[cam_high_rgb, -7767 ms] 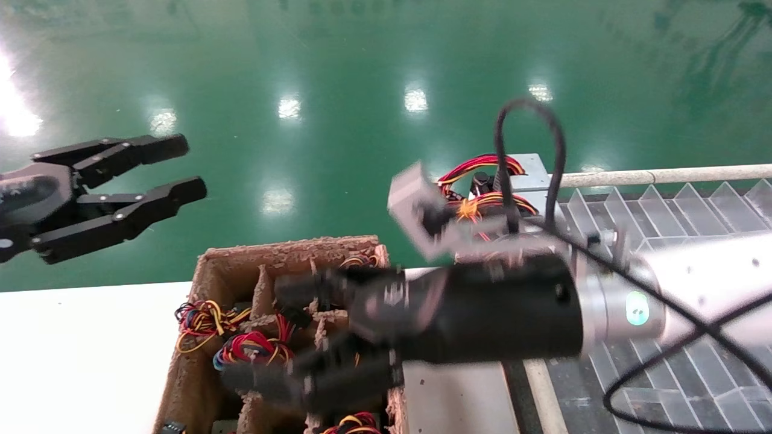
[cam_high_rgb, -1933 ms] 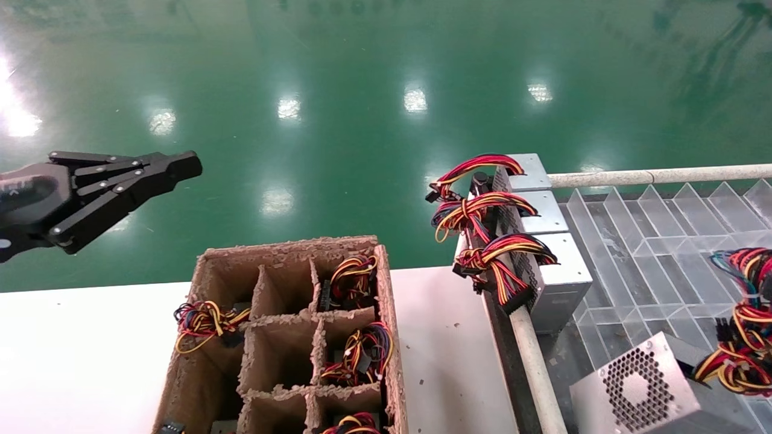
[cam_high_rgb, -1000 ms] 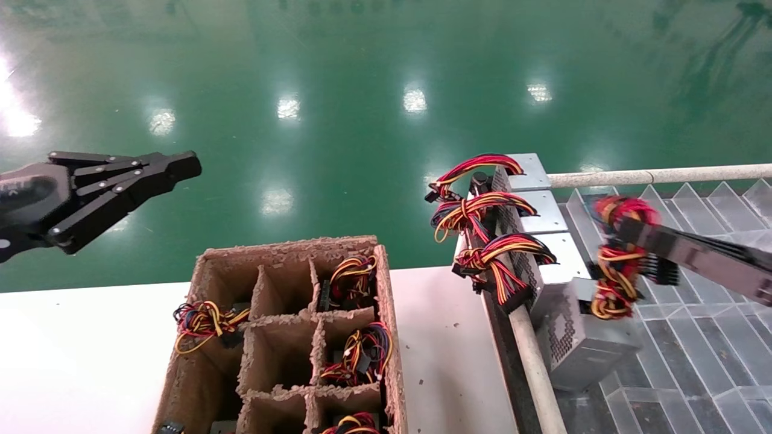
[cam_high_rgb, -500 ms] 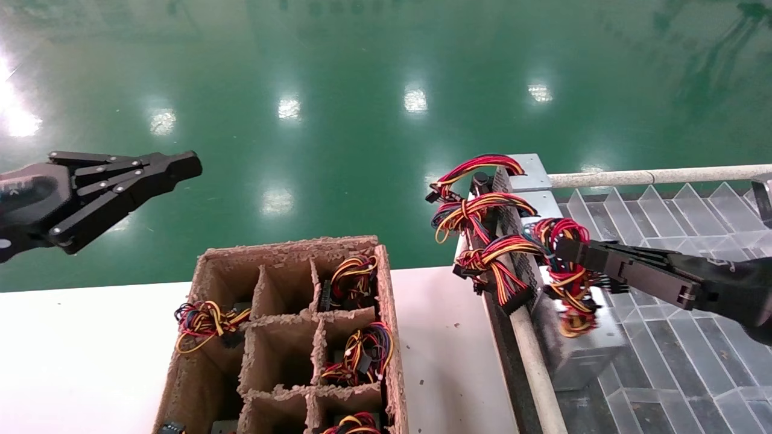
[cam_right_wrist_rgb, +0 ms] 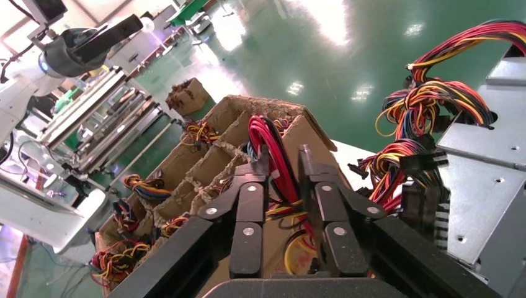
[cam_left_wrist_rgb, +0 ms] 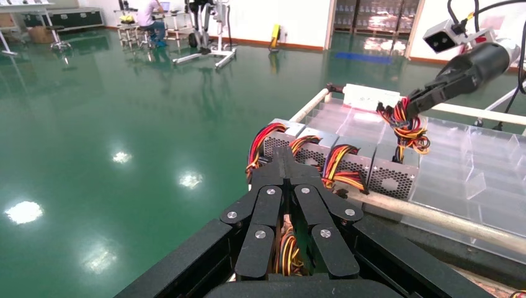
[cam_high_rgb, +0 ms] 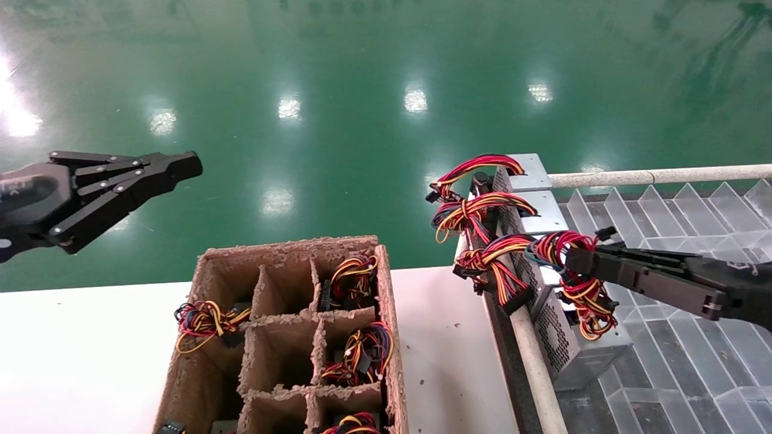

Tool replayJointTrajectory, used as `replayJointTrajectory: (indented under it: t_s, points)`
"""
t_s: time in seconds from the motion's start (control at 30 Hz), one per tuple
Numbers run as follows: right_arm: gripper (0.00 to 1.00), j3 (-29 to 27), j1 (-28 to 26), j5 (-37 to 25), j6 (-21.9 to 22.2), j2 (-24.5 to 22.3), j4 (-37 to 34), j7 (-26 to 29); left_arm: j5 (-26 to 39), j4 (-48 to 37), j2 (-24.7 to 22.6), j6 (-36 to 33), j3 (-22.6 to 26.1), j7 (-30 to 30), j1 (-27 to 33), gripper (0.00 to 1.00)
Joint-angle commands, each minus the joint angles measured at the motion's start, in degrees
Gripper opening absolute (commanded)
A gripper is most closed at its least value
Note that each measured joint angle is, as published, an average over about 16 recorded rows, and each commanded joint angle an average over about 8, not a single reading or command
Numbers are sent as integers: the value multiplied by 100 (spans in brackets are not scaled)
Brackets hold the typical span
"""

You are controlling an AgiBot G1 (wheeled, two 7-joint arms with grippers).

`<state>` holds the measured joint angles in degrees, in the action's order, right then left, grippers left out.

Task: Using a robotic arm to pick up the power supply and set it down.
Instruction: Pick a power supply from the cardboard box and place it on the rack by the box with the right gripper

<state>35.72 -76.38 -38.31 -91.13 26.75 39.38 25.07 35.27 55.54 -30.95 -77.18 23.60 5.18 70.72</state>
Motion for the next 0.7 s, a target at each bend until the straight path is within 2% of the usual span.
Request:
replayJointTrajectory:
  t_s: [0.03, 0.5, 0.7]
  points:
    - [100, 75, -74, 19, 0, -51, 75, 31, 0, 0, 0, 0, 0, 0, 0, 0]
    - [100, 661, -531, 24, 3, -505, 394, 50, 0, 0, 0, 0, 0, 0, 0, 0]
    - [100, 759, -806, 100, 31, -446, 280, -115, 0, 0, 0, 0, 0, 0, 0, 0]
